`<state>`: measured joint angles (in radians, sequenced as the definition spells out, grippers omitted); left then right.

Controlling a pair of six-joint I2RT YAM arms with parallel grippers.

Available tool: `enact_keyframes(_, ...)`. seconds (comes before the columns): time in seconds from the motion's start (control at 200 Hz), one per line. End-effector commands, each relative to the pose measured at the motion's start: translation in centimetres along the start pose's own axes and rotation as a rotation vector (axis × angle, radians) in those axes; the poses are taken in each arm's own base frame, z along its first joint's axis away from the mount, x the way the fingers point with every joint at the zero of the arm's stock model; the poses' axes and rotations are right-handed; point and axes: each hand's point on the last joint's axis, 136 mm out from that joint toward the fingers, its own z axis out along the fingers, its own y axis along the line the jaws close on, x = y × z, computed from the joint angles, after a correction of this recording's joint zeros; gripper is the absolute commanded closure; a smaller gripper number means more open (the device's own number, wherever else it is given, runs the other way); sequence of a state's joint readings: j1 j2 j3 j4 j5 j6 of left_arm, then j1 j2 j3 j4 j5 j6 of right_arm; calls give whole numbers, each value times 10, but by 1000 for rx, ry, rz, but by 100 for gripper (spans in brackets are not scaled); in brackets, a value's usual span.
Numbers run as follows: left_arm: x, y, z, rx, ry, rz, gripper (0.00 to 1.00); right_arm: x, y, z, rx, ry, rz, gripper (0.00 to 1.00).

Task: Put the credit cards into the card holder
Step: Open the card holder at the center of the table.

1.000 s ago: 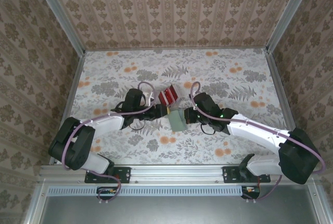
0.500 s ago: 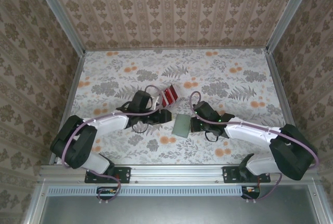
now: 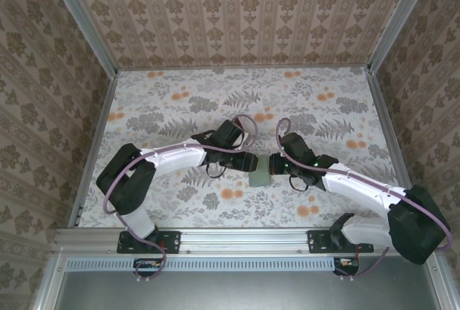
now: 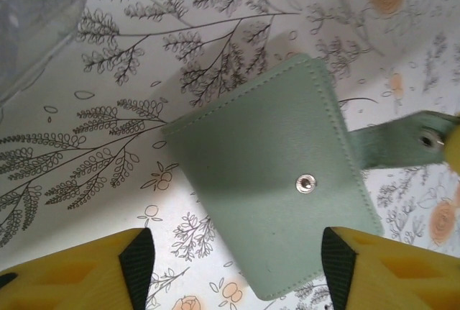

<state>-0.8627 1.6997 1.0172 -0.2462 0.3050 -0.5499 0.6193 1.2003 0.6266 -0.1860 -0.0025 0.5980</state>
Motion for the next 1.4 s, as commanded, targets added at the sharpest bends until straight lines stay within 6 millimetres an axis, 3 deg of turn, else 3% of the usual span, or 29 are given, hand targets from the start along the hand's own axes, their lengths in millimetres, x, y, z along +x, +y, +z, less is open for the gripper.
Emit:
enact_keyframes(0.0, -8, -11, 1, 26, -16, -39, 30, -8, 12, -9, -71, -13, -7, 100)
enact_keyframes(0.345, -20, -41, 15, 252, -53, -181, 28, -10, 17, -12, -125, -20, 29, 100)
enact_keyframes(0.7, 0, -12, 26, 72, 42, -161, 30, -14, 21, -15, -149, -31, 41, 100)
enact_keyframes(0.985, -1, -15, 28, 82, 49, -167, 27, -14, 25, -13, -169, -21, 47, 100)
enact_keyframes(1.055, -3, -20, 26, 97, 45, -161, 22, -12, 27, -9, -178, -8, 48, 100)
enact_keyframes(1.395, -11, -37, 21, 166, 26, -172, 19, -13, 29, -7, -186, -5, 55, 100)
